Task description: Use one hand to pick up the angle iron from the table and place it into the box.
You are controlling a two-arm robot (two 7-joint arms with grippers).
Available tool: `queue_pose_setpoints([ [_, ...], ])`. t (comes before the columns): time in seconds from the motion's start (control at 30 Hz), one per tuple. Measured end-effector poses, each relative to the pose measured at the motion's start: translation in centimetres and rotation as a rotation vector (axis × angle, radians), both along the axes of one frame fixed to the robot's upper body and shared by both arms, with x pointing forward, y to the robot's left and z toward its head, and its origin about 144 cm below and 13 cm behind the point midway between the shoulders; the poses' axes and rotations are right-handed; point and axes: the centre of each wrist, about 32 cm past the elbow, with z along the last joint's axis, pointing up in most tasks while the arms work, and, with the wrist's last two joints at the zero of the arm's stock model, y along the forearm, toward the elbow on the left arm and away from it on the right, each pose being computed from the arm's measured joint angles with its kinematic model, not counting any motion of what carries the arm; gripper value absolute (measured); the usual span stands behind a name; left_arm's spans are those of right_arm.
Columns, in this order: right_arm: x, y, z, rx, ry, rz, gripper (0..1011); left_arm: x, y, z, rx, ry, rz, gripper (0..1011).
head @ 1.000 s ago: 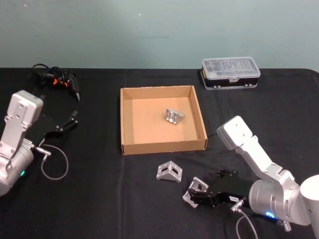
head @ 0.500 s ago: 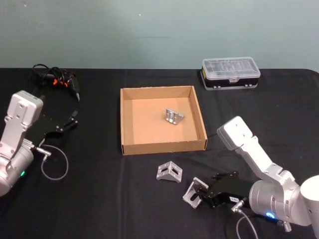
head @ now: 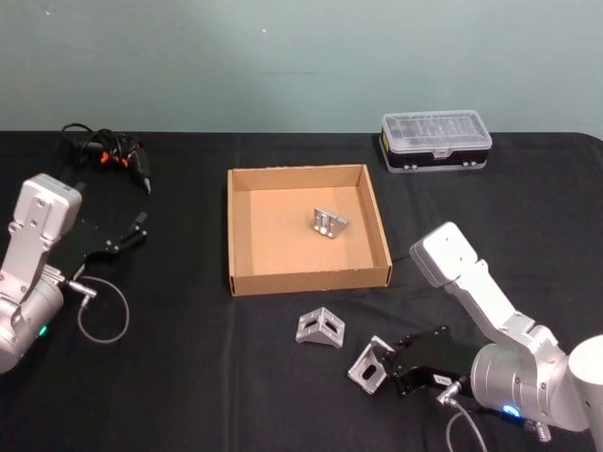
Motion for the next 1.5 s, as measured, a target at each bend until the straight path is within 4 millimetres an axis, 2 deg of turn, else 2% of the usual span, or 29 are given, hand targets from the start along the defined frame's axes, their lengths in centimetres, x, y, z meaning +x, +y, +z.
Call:
queue_pose_setpoints([
  [0.23,-0.2,0.0,0.7,0.012,-0.028,-0.001,80,0.0,0.0,0.0,0.000,0.000,0.000,1012],
  [0.5,1.1,0.3,2.7,0.037,-0.083,-0.021,79,0.0,0.0,0.0,0.000,0.000,0.000,1011],
  [0.8,5.2,0.6,4.7,0.040,-0.146,-0.087,80,0.0,0.0,0.0,0.000,0.000,0.000,1012],
  [0.9,7.2,0.6,5.1,0.031,-0.146,-0.111,80,0.0,0.0,0.0,0.000,0.000,0.000,1011],
  [0.93,7.2,0.6,5.1,0.031,-0.146,-0.111,80,0.0,0.0,0.0,0.000,0.000,0.000,1011],
  [1.03,9.0,1.0,5.1,0.013,-0.142,-0.124,79,0.0,0.0,0.0,0.000,0.000,0.000,1011],
  [1.27,11.7,2.4,4.8,-0.026,-0.136,-0.124,80,0.0,0.0,0.0,0.000,0.000,0.000,1011],
  [1.5,13.7,3.8,4.3,-0.057,-0.127,-0.120,80,0.0,0.0,0.0,0.000,0.000,0.000,1011],
])
